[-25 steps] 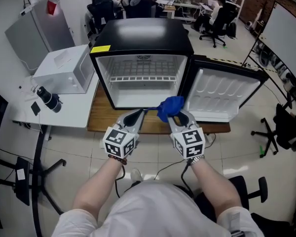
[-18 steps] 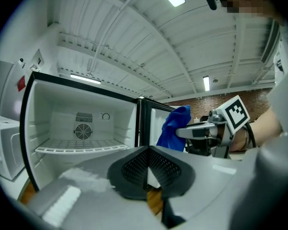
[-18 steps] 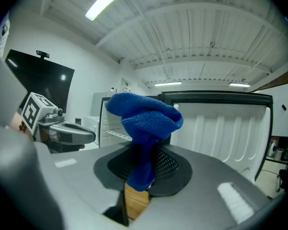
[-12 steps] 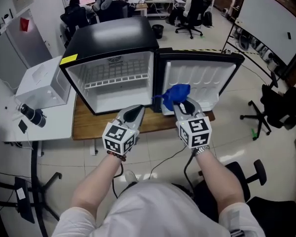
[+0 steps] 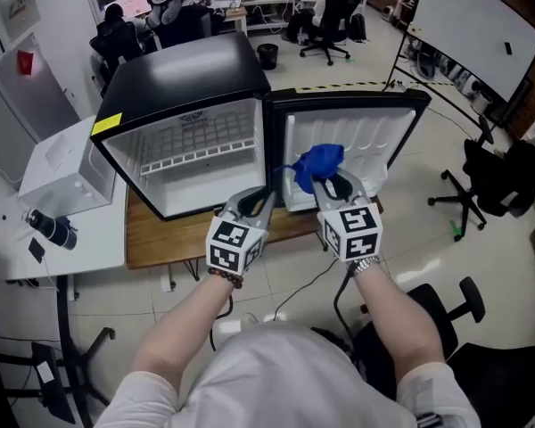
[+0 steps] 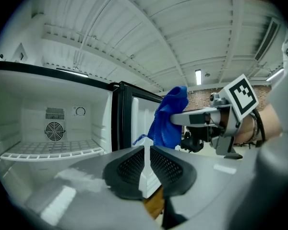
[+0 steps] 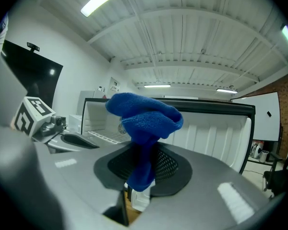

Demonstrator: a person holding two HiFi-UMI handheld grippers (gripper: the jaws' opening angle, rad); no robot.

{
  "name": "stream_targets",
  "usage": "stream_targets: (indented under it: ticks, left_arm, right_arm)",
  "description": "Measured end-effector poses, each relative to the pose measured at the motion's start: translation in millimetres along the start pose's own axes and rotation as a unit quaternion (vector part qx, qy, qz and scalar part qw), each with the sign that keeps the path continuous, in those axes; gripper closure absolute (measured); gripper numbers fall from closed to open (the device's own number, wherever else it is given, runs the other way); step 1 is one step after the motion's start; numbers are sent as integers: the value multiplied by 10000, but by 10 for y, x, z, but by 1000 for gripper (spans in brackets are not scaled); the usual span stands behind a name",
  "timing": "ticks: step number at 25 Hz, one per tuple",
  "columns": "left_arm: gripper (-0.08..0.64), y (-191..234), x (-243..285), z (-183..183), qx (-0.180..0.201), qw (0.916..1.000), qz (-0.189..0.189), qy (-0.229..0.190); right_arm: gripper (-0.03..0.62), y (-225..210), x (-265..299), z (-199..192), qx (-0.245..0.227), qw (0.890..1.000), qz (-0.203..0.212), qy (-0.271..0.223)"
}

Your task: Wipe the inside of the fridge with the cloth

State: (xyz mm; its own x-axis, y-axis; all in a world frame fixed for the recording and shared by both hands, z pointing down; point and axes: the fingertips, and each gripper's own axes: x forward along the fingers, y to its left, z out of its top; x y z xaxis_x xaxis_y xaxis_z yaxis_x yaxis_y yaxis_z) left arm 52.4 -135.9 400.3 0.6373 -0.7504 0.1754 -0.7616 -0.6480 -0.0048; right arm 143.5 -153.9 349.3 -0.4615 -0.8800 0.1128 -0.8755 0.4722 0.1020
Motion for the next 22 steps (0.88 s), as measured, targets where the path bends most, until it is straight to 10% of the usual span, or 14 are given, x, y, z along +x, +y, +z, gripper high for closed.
stream_targets:
  ticks: [9, 22]
  left_arm:
    - [499, 124, 264, 53, 99, 9998, -137, 59]
    - [472, 117, 622, -67, -113, 9974, 654, 297]
  right_arm:
    - [515, -112, 258, 191, -244, 9992, -310, 49]
    - [515, -200, 762, 371, -810, 9946, 387, 528]
